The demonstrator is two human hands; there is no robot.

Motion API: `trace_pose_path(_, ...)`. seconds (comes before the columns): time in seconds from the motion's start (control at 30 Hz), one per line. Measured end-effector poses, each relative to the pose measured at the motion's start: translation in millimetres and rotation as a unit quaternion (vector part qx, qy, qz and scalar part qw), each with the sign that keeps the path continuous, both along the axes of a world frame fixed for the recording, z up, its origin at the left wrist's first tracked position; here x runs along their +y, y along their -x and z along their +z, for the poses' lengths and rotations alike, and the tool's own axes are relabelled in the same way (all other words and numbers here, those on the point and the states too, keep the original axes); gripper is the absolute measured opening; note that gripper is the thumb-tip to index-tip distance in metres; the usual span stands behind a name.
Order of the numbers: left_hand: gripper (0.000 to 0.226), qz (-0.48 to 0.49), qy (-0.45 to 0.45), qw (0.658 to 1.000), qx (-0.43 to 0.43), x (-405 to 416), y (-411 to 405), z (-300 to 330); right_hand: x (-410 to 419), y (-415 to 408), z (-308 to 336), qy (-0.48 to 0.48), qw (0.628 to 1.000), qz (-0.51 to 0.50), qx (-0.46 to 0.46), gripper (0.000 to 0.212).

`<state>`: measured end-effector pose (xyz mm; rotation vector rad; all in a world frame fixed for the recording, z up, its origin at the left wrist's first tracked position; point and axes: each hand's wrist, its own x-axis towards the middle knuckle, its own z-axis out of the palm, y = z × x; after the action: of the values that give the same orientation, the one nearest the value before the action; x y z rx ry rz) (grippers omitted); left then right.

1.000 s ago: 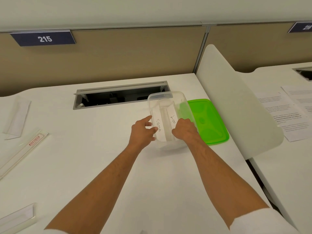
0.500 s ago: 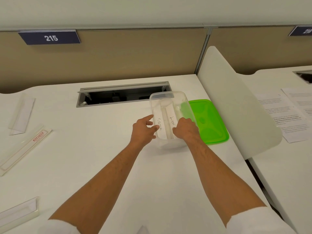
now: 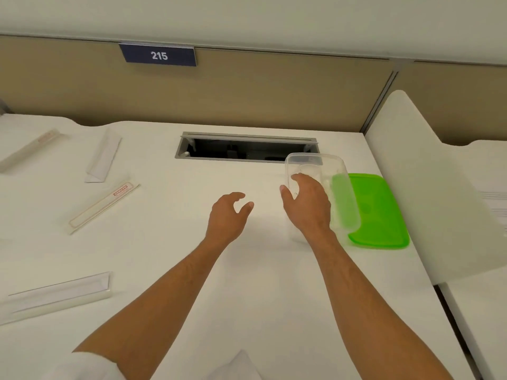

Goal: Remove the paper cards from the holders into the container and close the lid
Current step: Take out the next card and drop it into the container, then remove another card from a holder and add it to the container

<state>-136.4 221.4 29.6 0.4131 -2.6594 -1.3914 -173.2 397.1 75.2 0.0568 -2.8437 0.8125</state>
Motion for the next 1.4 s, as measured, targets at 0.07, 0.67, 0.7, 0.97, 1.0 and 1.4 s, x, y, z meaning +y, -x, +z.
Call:
trace_pose_path(0.07, 0.042, 0.011, 0.016, 1.0, -0.006, -19.4, -14.1, -3.2, -23.3, -6.2, -3.6, -0.002, 0.999, 0.035, 0.007, 0.052)
trace_pose_path(0.67, 0.045, 0.05, 0.2, 0.976, -0.064, -205.7, -148.4, -13.7, -202.7, -89.9, -84.3, -0.081, 0.964, 0.231, -0.105, 0.071)
trace_pose_path(0.7, 0.045, 0.044, 0.215, 0.973, -0.069, -215.2, -154.3, -15.2, -208.8, -93.2, -87.9, -0.09, 0.961, 0.238, -0.11, 0.072)
trace_pose_path(0.97, 0.064, -0.016, 0.253, 0.951, -0.174, -274.0, -198.3, -26.5, -234.1, -124.8, -124.6, -0.155, 0.944, 0.263, -0.125, 0.077)
trace_pose_path(1.0, 0.065, -0.023, 0.246, 0.952, -0.182, -278.8, -201.4, -27.7, -235.2, -126.6, -127.3, -0.157, 0.945, 0.26, -0.122, 0.077)
trace_pose_path(1.4, 0.01, -0.065, 0.19, 0.959, -0.198, -292.0, -195.9, -20.5, -238.1, -127.6, -142.9, -0.174, 0.95, 0.24, -0.097, 0.08)
